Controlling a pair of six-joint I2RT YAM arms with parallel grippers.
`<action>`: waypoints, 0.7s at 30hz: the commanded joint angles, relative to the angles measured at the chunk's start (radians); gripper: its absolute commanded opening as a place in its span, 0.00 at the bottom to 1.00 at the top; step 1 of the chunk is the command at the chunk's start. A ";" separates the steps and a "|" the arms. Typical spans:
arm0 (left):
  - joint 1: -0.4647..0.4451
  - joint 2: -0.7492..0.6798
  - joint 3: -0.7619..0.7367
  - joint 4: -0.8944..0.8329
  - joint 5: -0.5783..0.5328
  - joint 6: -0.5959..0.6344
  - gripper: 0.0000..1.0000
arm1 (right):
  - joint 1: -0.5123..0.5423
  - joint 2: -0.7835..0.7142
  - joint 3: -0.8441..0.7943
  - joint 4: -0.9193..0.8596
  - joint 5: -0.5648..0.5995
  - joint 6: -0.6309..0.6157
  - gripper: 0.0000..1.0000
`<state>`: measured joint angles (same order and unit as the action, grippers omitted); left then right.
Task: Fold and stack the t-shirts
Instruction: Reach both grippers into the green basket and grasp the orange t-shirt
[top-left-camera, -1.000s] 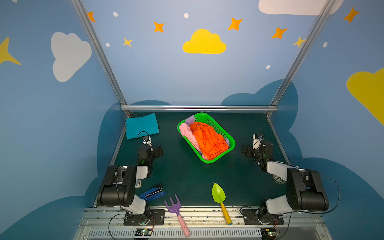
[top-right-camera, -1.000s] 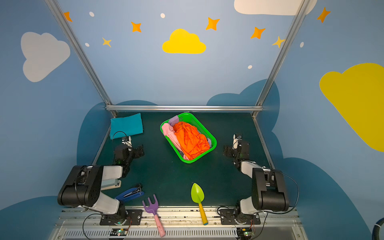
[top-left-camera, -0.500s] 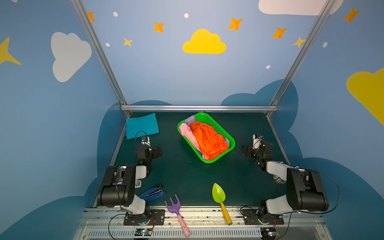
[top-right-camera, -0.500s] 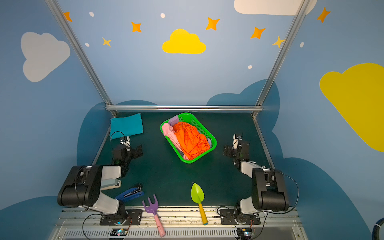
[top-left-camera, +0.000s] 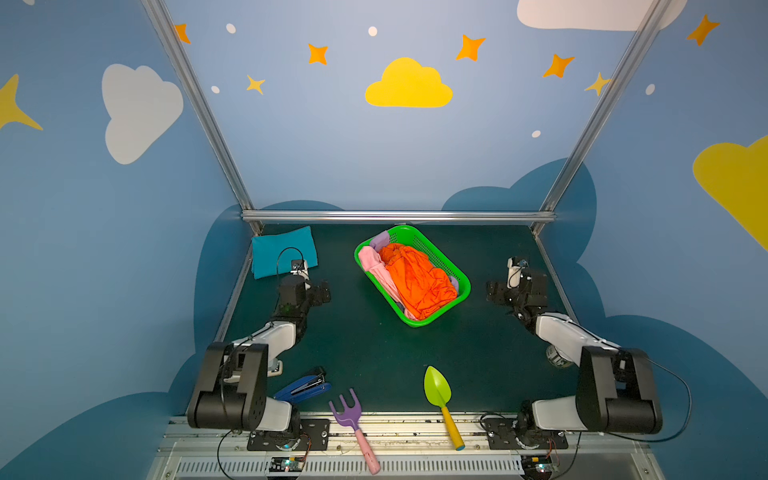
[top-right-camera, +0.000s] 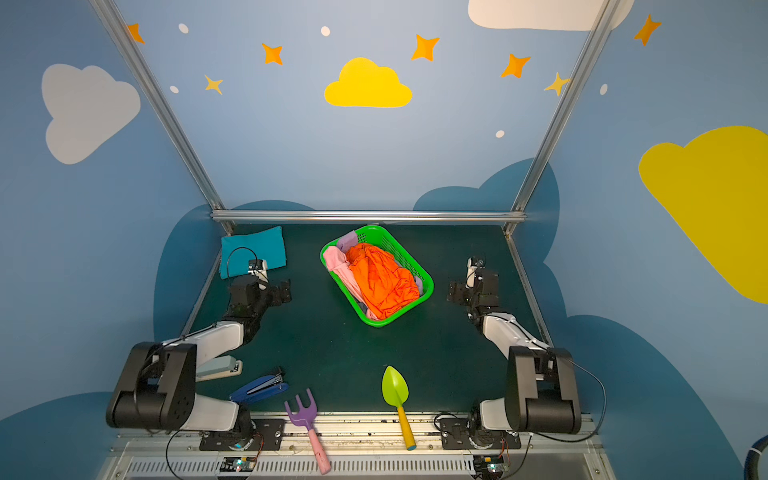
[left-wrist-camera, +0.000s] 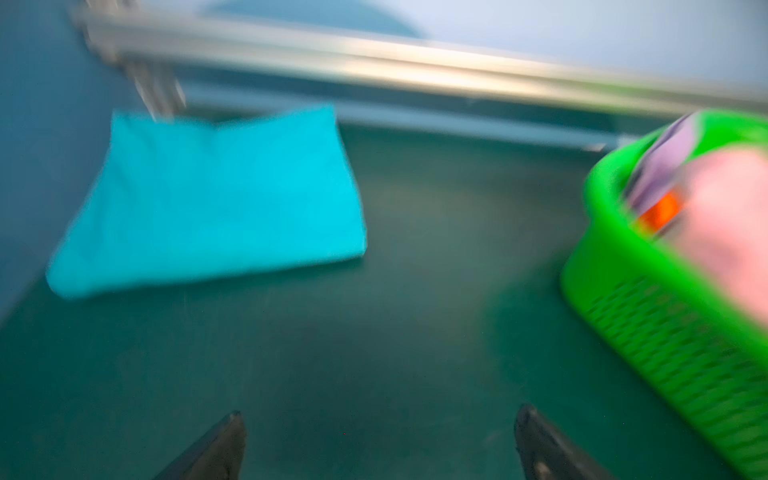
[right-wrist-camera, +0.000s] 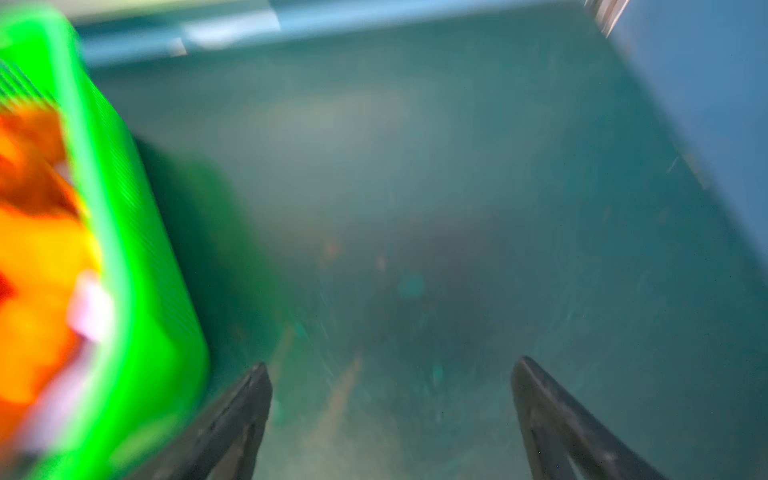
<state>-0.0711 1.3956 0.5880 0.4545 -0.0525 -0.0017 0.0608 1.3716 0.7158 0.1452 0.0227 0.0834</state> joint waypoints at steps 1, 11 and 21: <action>-0.055 -0.072 0.058 -0.153 -0.180 -0.056 1.00 | 0.070 -0.084 0.063 -0.174 0.134 0.049 0.91; -0.105 -0.011 0.537 -0.999 -0.512 -0.698 1.00 | 0.233 -0.185 0.101 -0.265 0.130 0.079 0.91; -0.206 0.129 0.602 -0.868 -0.036 -0.664 0.83 | 0.428 0.234 0.496 -0.441 -0.157 0.073 0.74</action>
<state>-0.2298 1.4742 1.1404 -0.3691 -0.2321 -0.6491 0.4469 1.5238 1.1267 -0.2363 -0.0185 0.1562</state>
